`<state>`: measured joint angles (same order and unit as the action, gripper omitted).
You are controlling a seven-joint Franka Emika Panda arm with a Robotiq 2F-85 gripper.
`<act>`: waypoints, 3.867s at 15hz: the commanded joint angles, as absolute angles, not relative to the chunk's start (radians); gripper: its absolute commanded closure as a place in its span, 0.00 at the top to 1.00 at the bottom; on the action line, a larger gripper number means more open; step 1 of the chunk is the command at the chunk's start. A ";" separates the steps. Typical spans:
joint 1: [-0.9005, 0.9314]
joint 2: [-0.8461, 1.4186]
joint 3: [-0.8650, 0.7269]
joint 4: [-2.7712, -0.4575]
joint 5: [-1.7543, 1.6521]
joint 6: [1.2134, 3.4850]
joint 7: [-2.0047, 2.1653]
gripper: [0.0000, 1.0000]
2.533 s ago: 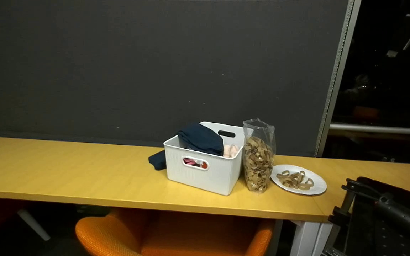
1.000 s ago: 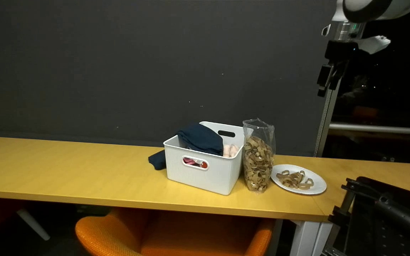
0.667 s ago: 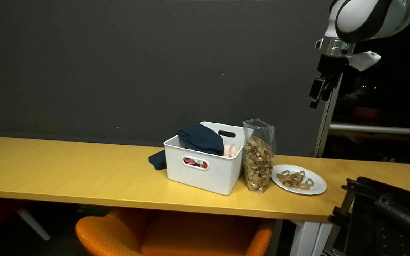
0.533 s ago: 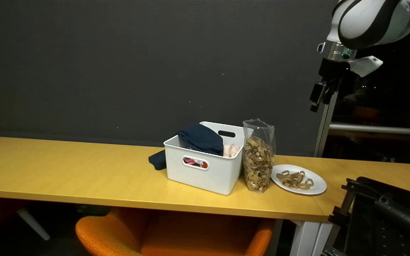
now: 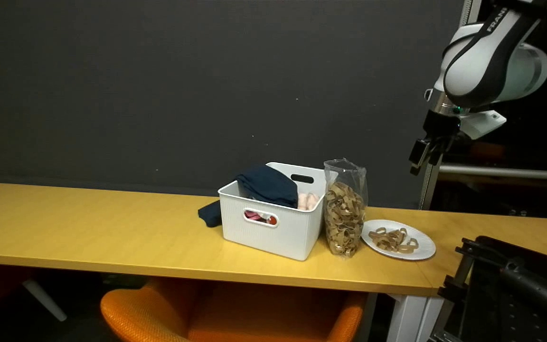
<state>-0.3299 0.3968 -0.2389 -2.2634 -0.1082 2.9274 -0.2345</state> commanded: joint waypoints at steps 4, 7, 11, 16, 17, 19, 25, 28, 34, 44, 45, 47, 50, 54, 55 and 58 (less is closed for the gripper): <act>-0.428 0.588 -0.158 -2.113 -0.076 2.941 -0.272 1.00; -0.396 0.668 -0.190 -2.080 -0.106 2.982 -0.239 1.00; -0.421 0.745 -0.158 -2.072 -0.097 3.053 -0.242 1.00; -0.483 0.848 -0.076 -1.995 -0.096 3.076 -0.262 1.00; -0.487 0.868 -0.073 -1.971 -0.095 3.062 -0.259 1.00; -0.520 0.912 -0.049 -1.913 -0.098 3.044 -0.273 1.00; -0.547 1.030 -0.018 -1.764 -0.096 2.997 -0.281 1.00; -0.543 1.063 -0.013 -1.727 -0.093 2.978 -0.281 1.00; -0.536 1.095 -0.012 -1.695 -0.086 2.942 -0.274 1.00; -0.536 1.053 -0.012 -1.734 -0.084 2.959 -0.274 0.12; -0.539 1.037 -0.009 -1.750 -0.084 2.964 -0.275 0.05; -0.544 1.010 -0.008 -1.777 -0.082 2.972 -0.275 0.00; -0.550 0.945 -0.013 -1.831 -0.075 2.972 -0.268 0.02; -0.551 0.808 -0.024 -1.923 -0.066 2.960 -0.261 0.02; -0.544 0.764 -0.035 -1.946 -0.069 2.964 -0.259 0.02; -0.533 0.646 -0.042 -1.979 -0.074 2.958 -0.268 0.02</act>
